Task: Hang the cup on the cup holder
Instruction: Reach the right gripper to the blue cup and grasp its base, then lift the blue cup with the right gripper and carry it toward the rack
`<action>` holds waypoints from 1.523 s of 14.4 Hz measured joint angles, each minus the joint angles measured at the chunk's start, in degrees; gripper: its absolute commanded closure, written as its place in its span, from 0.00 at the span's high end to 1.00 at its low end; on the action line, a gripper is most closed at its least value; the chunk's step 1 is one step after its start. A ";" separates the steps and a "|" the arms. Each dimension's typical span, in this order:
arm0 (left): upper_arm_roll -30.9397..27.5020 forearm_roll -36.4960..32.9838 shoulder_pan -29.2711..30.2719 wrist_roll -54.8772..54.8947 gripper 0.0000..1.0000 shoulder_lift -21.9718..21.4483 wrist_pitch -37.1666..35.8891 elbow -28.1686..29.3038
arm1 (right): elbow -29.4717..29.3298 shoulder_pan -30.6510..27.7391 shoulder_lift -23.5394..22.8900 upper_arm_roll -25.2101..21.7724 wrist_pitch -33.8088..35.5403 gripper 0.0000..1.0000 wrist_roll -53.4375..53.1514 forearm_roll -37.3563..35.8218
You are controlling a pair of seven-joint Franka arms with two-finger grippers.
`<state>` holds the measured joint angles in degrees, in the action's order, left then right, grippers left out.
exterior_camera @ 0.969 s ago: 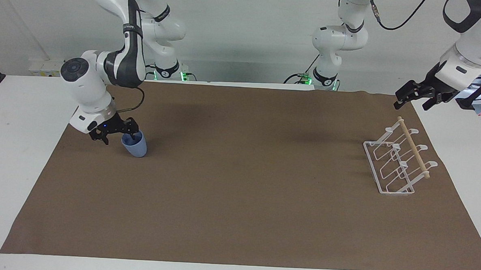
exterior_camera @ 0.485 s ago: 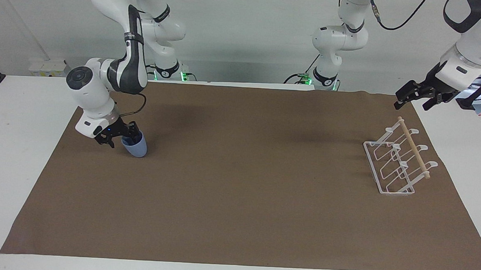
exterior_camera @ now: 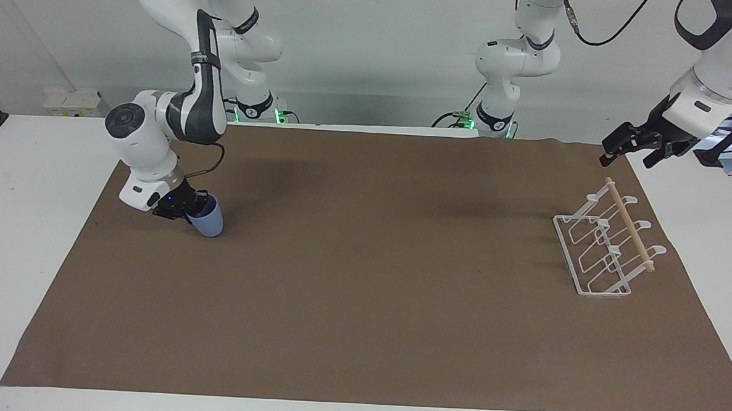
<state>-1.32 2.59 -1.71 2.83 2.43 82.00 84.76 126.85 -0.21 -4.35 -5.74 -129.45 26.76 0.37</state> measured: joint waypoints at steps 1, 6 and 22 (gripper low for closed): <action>0.00 0.00 0.00 0.00 1.00 0.00 0.00 0.00 | -0.03 0.07 0.00 0.01 0.00 0.00 0.01 0.00; 0.00 0.00 0.00 0.00 1.00 0.00 -0.02 0.00 | -10.41 0.92 0.09 0.65 16.00 0.00 0.79 9.93; 0.10 4.78 2.94 -19.57 1.00 -0.77 -2.63 0.37 | -17.60 39.85 -2.37 2.30 -8.00 0.00 -35.45 84.13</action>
<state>-1.22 7.36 1.23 -16.74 1.67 79.37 85.14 109.25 39.64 -6.72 -3.44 -137.45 -8.69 84.50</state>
